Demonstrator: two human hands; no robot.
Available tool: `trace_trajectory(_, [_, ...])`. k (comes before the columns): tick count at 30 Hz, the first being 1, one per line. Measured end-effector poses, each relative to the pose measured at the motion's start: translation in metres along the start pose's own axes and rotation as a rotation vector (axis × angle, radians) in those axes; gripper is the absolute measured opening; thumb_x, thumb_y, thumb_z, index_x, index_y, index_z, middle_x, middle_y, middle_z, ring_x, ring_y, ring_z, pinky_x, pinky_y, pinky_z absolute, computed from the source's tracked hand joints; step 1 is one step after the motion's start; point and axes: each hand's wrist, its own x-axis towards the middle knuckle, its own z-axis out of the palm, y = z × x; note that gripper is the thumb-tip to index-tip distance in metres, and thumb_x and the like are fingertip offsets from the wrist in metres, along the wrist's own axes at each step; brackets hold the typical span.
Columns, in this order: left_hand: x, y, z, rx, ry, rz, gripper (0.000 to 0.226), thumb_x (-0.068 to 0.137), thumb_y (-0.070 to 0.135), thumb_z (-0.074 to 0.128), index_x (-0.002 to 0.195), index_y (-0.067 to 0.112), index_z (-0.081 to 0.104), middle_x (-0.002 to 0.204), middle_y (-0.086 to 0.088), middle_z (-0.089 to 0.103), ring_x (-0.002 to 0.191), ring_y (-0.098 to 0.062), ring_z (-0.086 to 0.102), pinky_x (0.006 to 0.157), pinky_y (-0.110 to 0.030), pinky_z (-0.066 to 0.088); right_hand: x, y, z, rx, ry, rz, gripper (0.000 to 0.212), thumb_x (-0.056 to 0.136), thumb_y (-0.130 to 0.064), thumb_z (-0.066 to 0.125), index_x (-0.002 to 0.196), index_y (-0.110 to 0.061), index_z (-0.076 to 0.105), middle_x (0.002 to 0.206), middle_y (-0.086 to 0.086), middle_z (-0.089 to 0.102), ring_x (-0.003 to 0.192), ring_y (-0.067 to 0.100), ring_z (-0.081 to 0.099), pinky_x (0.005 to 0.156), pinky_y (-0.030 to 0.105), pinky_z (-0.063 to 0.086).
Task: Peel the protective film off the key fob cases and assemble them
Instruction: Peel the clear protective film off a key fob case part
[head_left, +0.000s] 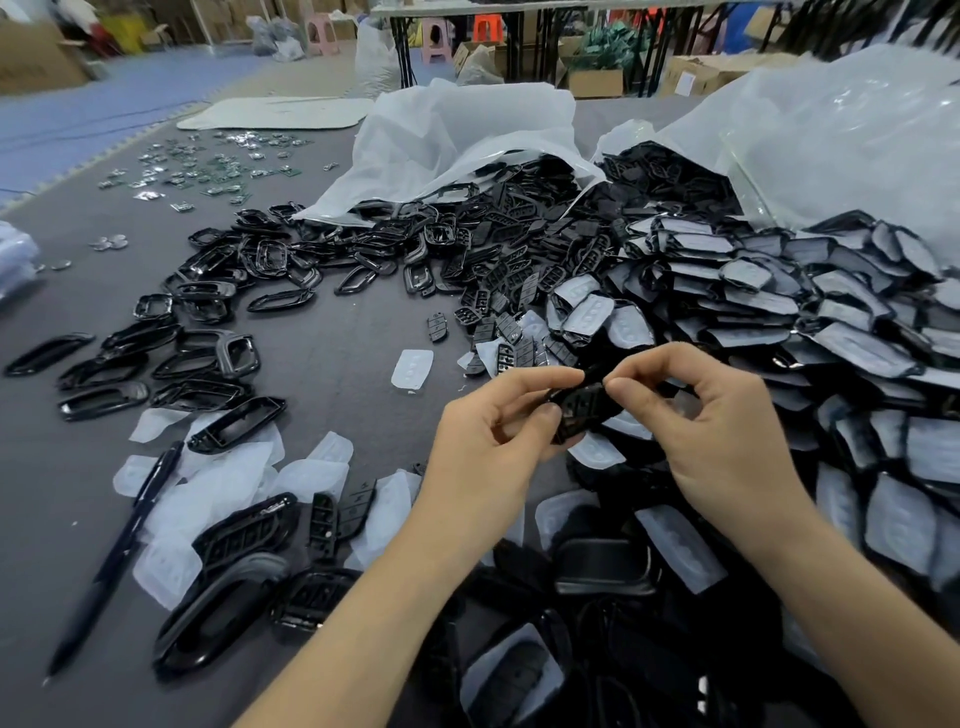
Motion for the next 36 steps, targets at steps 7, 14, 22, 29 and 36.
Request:
trace_trajectory(7, [0.000, 0.001, 0.000, 0.000, -0.042, 0.010, 0.027, 0.093, -0.004, 0.052, 0.094, 0.015, 0.071, 0.079, 0.009, 0.074, 0.079, -0.004, 0.070, 0.066, -0.014, 0.054, 0.002, -0.004, -0.008, -0.387, -0.110, -0.286, 0.004, 0.089, -0.015, 0.063, 0.090, -0.012, 0.065, 0.088, -0.009, 0.050, 0.074, 0.006, 0.051, 0.060, 0.037, 0.050])
trace_trajectory(14, [-0.001, -0.003, 0.000, 0.103, -0.059, 0.049, 0.029, 0.088, -0.004, 0.061, 0.091, 0.023, 0.072, 0.084, 0.009, 0.075, 0.082, -0.003, 0.070, 0.075, -0.013, 0.050, 0.004, -0.006, -0.015, -0.399, -0.257, -0.312, 0.004, 0.089, -0.016, 0.063, 0.089, -0.013, 0.065, 0.093, -0.009, 0.051, 0.077, 0.015, 0.057, 0.062, 0.047, 0.051])
trace_trajectory(22, [0.000, -0.006, 0.001, 0.112, -0.083, 0.035, 0.030, 0.086, -0.005, 0.064, 0.091, 0.024, 0.072, 0.090, 0.004, 0.076, 0.087, -0.009, 0.072, 0.080, -0.017, 0.052, 0.008, -0.003, -0.021, -0.371, -0.371, -0.268, 0.003, 0.089, -0.016, 0.062, 0.090, -0.015, 0.065, 0.095, -0.009, 0.057, 0.078, 0.024, 0.059, 0.069, 0.049, 0.048])
trace_trajectory(29, [-0.001, -0.004, 0.000, 0.102, -0.050, 0.036, 0.029, 0.085, -0.003, 0.066, 0.087, 0.025, 0.074, 0.085, 0.003, 0.076, 0.082, -0.009, 0.072, 0.076, -0.015, 0.052, 0.007, -0.004, -0.018, -0.320, -0.326, -0.192, 0.010, 0.087, -0.014, 0.067, 0.087, -0.023, 0.062, 0.087, -0.012, 0.060, 0.077, 0.005, 0.059, 0.074, 0.026, 0.047])
trace_trajectory(36, [-0.001, 0.000, 0.002, 0.035, 0.000, 0.108, 0.029, 0.084, -0.008, 0.064, 0.085, 0.020, 0.073, 0.081, 0.004, 0.076, 0.080, -0.007, 0.071, 0.074, -0.013, 0.051, 0.003, -0.008, -0.010, 0.261, -0.244, 0.308, 0.015, 0.074, -0.024, 0.075, 0.088, -0.025, 0.070, 0.061, -0.005, 0.053, 0.047, 0.005, 0.039, 0.047, 0.017, 0.033])
